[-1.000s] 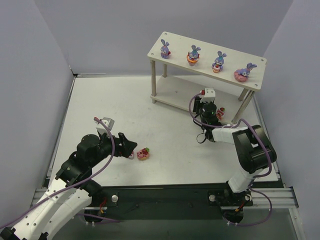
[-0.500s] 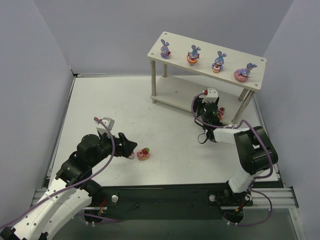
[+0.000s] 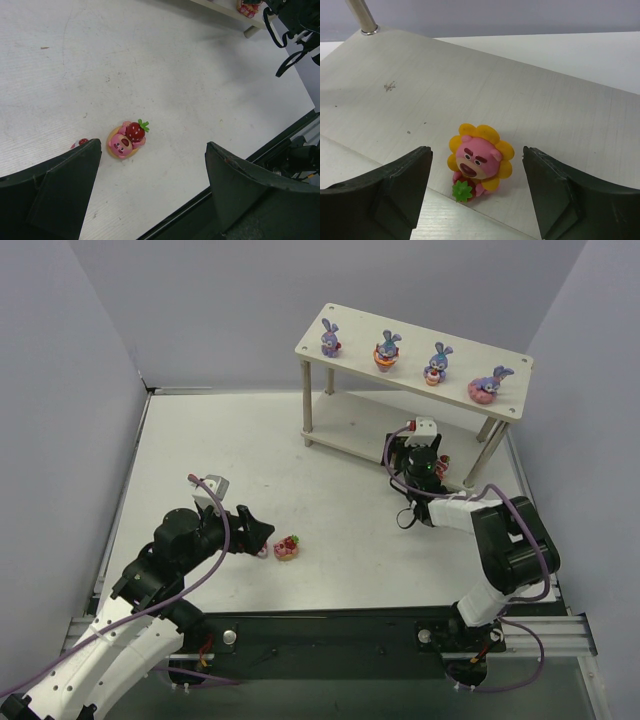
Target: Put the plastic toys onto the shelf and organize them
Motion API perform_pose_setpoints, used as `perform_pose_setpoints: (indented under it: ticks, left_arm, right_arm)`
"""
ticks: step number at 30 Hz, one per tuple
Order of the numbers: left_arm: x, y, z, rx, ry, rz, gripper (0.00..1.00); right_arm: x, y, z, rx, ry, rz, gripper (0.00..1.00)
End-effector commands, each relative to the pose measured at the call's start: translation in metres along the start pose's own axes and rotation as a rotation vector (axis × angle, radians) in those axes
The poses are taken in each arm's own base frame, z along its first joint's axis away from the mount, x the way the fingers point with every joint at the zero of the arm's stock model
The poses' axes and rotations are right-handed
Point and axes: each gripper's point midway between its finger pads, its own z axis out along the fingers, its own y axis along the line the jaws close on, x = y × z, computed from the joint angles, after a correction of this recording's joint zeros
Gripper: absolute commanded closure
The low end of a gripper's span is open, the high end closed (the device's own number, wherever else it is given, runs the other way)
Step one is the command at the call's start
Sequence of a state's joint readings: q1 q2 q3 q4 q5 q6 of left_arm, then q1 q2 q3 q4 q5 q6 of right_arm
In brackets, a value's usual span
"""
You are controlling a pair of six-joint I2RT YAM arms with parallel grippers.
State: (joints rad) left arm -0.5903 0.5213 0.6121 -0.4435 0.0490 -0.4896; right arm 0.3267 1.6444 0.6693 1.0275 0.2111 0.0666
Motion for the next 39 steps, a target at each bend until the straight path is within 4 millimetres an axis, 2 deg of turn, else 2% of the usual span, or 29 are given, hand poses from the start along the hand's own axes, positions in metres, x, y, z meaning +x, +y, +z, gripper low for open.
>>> perform_pose_setpoints:
  ticks: [1, 2, 5, 9, 11, 13, 14, 15, 17, 18, 20, 21, 23, 24, 25, 26, 28, 31, 33, 34, 39]
  left_arm:
    - [-0.014, -0.005, 0.001, 0.012, -0.056, 0.01, 0.05]
    - [-0.014, -0.004, 0.0, 0.01, -0.059, 0.012, 0.05]
    - [-0.014, -0.004, 0.0, 0.008, -0.058, 0.01, 0.05]
    - [-0.015, -0.004, -0.001, 0.01, -0.064, 0.009, 0.05]
    - [-0.015, -0.004, -0.001, 0.01, -0.064, 0.007, 0.05]
    - [-0.014, -0.004, -0.002, 0.011, -0.067, 0.004, 0.05]
    - [-0.014, -0.003, -0.002, 0.009, -0.065, 0.004, 0.05]
    - [-0.016, -0.004, -0.005, 0.011, -0.072, 0.003, 0.05]
    - [-0.015, -0.004, -0.007, 0.007, -0.068, 0.001, 0.05]
    - [-0.017, -0.004, -0.01, 0.007, -0.078, 0.001, 0.05]
    - [-0.016, -0.002, -0.013, -0.002, -0.074, 0.002, 0.05]
    - [-0.017, -0.003, -0.016, 0.004, -0.085, 0.002, 0.05]
    - [-0.019, 0.001, -0.019, -0.021, -0.098, 0.001, 0.05]
    - [-0.02, 0.001, -0.022, -0.02, -0.106, 0.001, 0.05]
    - [-0.02, 0.001, -0.023, -0.022, -0.109, -0.002, 0.05]
    - [-0.02, 0.002, -0.023, -0.024, -0.11, -0.003, 0.05]
    - [-0.019, 0.002, -0.023, -0.023, -0.112, -0.008, 0.05]
    - [-0.017, 0.002, -0.023, -0.02, -0.105, -0.009, 0.05]
    - [-0.017, 0.001, -0.023, -0.016, -0.103, -0.008, 0.05]
    - [-0.017, 0.002, -0.024, -0.017, -0.1, -0.008, 0.05]
    - [-0.017, 0.002, -0.026, -0.014, -0.112, -0.009, 0.05]
  right_arm:
    - [-0.049, 0.011, -0.015, -0.064, -0.133, 0.071, 0.22]
    - [-0.06, 0.013, -0.019, -0.073, -0.152, 0.079, 0.21]
    - [-0.071, 0.023, -0.026, -0.109, -0.158, 0.077, 0.19]
    - [-0.072, 0.04, -0.037, -0.158, -0.13, 0.053, 0.18]
    - [-0.072, 0.06, -0.048, -0.234, -0.113, 0.04, 0.18]
    - [-0.061, 0.082, -0.062, -0.341, -0.06, 0.006, 0.19]
    - [-0.062, 0.102, -0.076, -0.431, -0.054, -0.004, 0.19]
    - [-0.052, 0.115, -0.087, -0.502, -0.015, -0.019, 0.2]
    - [-0.045, 0.144, -0.111, -0.672, 0.034, -0.034, 0.2]
    - [-0.033, 0.159, -0.126, -0.74, 0.093, -0.042, 0.2]
    - [-0.027, 0.175, -0.139, -0.789, 0.128, -0.044, 0.2]
    - [-0.021, 0.188, -0.152, -0.815, 0.14, -0.049, 0.2]
    - [-0.013, 0.197, -0.16, -0.781, 0.178, 0.006, 0.2]
    - [-0.01, 0.193, -0.156, -0.697, 0.189, 0.042, 0.2]
    - [-0.007, 0.205, -0.168, -0.702, 0.218, 0.11, 0.2]
    - [0.002, 0.207, -0.171, -0.689, 0.242, 0.143, 0.2]
    - [0.007, 0.219, -0.181, -0.699, 0.265, 0.204, 0.2]
    - [0.022, 0.239, -0.192, -0.763, 0.313, 0.181, 0.2]
    - [0.024, 0.252, -0.199, -0.829, 0.338, 0.163, 0.2]
    - [0.032, 0.257, -0.2, -0.844, 0.363, 0.148, 0.2]
    - [0.048, 0.275, -0.205, -0.895, 0.441, 0.109, 0.23]
